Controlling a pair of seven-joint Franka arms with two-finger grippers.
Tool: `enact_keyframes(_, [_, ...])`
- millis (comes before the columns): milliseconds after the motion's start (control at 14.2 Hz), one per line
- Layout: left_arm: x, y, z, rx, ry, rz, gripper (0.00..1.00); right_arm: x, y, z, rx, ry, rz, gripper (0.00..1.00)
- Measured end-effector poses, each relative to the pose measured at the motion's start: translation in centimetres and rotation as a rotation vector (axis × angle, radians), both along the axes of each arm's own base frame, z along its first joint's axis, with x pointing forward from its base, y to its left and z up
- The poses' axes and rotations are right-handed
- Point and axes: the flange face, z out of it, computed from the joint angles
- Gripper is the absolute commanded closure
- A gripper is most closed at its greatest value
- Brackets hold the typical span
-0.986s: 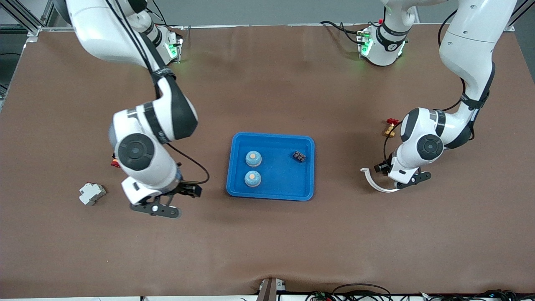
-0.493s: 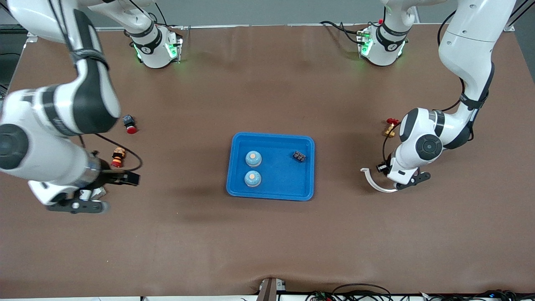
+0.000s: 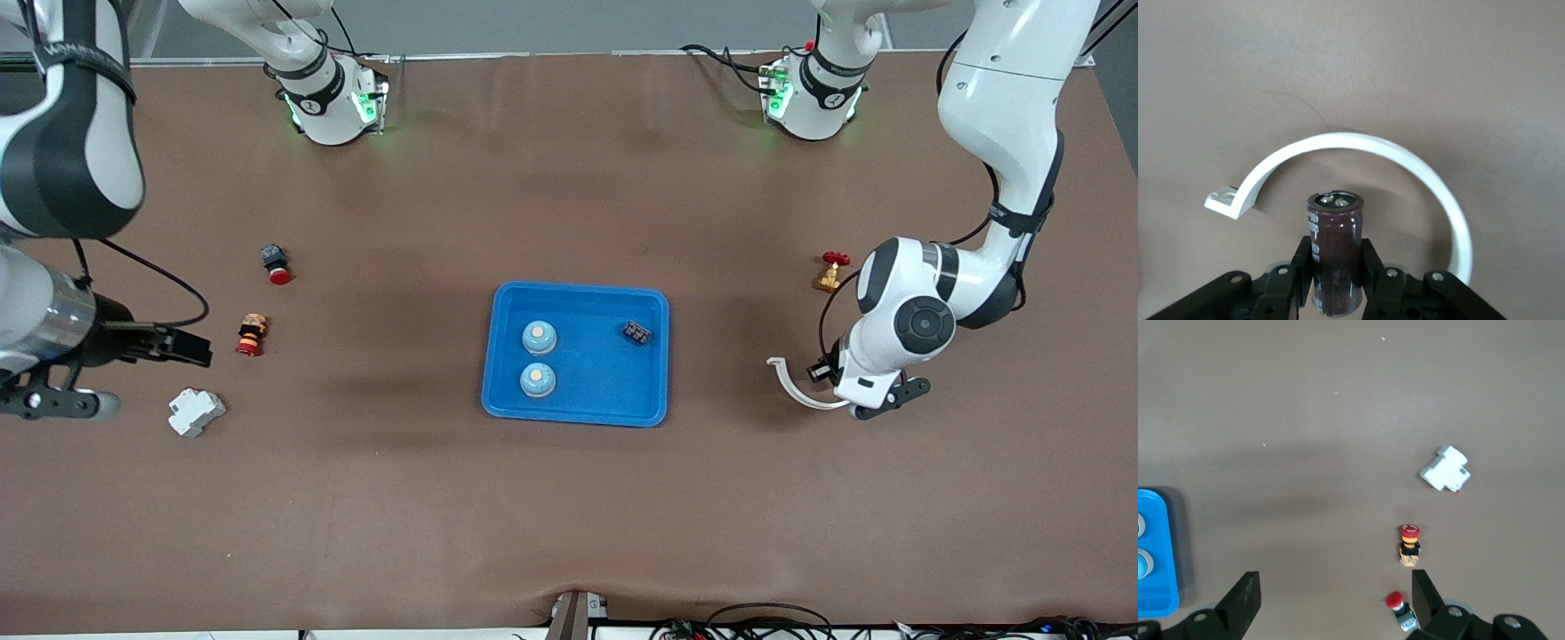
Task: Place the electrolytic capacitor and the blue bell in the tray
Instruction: 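Carry the second capacitor over the tray with the left gripper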
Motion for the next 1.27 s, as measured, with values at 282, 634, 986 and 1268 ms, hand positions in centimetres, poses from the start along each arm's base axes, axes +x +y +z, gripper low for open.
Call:
enact_keyframes(282, [3.6, -2.0, 3.9, -0.047, 0.043, 0.099, 1.0, -2.8, -4.1, 2.7, 0.006, -0.022, -0.025, 0.0])
enact_keyframes(634, [5.9, -5.5, 8.0, -0.111, -0.004, 0.263, 1.0, -5.5, -4.5, 4.2, 0.009, -0.082, -0.029, 0.0])
enact_keyframes(986, [6.2, -12.9, 8.4, -0.118, -0.041, 0.367, 1.0, -8.8, -3.8, 2.6, 0.012, -0.096, -0.019, 0.0])
enact_keyframes(1268, [6.7, -18.3, 7.1, -0.187, -0.146, 0.424, 1.0, -9.7, -3.8, 4.5, 0.013, -0.089, -0.019, 0.0])
